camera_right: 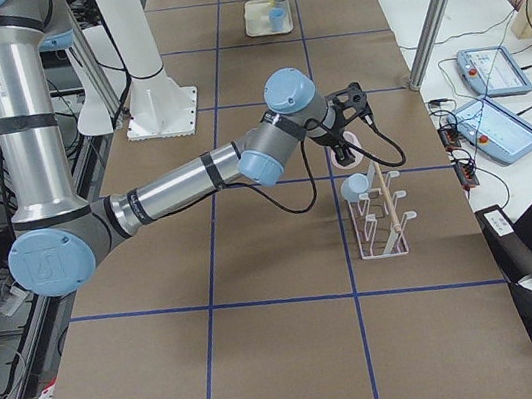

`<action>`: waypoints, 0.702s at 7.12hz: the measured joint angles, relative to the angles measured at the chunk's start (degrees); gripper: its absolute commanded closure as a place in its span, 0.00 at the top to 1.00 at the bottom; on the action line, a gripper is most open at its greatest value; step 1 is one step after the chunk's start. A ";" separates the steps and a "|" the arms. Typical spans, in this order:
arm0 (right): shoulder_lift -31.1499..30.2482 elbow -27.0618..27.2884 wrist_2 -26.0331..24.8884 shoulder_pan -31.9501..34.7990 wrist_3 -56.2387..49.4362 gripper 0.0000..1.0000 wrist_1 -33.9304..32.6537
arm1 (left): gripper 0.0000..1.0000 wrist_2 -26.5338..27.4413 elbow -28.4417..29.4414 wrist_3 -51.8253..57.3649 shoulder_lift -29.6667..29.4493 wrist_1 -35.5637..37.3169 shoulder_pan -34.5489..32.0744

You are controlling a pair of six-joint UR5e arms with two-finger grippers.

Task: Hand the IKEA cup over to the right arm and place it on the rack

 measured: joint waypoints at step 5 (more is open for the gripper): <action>2.50 -1.18 -0.46 -0.77 -16.94 0.17 -20.70 | 1.00 6.21 -0.50 27.49 2.75 17.03 -3.41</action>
